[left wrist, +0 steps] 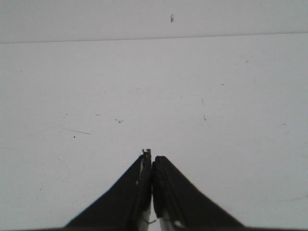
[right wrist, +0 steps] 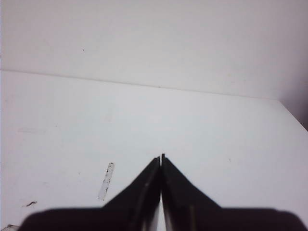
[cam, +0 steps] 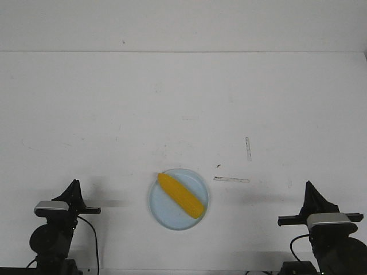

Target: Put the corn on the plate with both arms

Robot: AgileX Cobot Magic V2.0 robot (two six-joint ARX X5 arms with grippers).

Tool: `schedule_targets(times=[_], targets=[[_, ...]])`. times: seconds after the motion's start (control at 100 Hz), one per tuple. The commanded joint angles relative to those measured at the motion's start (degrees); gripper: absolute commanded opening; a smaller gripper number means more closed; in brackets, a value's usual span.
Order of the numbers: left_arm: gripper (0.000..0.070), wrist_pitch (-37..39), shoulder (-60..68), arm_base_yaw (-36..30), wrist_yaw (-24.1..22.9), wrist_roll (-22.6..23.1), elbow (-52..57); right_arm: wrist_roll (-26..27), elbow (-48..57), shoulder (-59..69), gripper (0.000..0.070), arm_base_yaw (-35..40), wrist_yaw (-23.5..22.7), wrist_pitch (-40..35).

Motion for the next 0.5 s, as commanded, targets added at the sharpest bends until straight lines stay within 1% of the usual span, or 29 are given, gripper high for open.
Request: schedule_targets(times=[0.0, 0.38, 0.44, 0.49], targets=[[0.0000, 0.72, -0.09, 0.02, 0.02, -0.07, -1.20, 0.22, 0.22, 0.00, 0.0000, 0.00, 0.00, 0.79], [0.0000, 0.72, -0.09, 0.02, 0.02, -0.07, -1.20, -0.39, 0.22, -0.02, 0.0000, -0.09, 0.20, 0.83], [0.0000, 0.74, -0.09, 0.02, 0.02, -0.07, -1.20, -0.35, -0.02, -0.04, 0.0000, -0.31, 0.00, 1.70], [0.0000, 0.72, -0.09, 0.02, 0.02, -0.07, -1.20, 0.42, -1.03, 0.15, 0.0000, -0.68, 0.04, 3.85]])
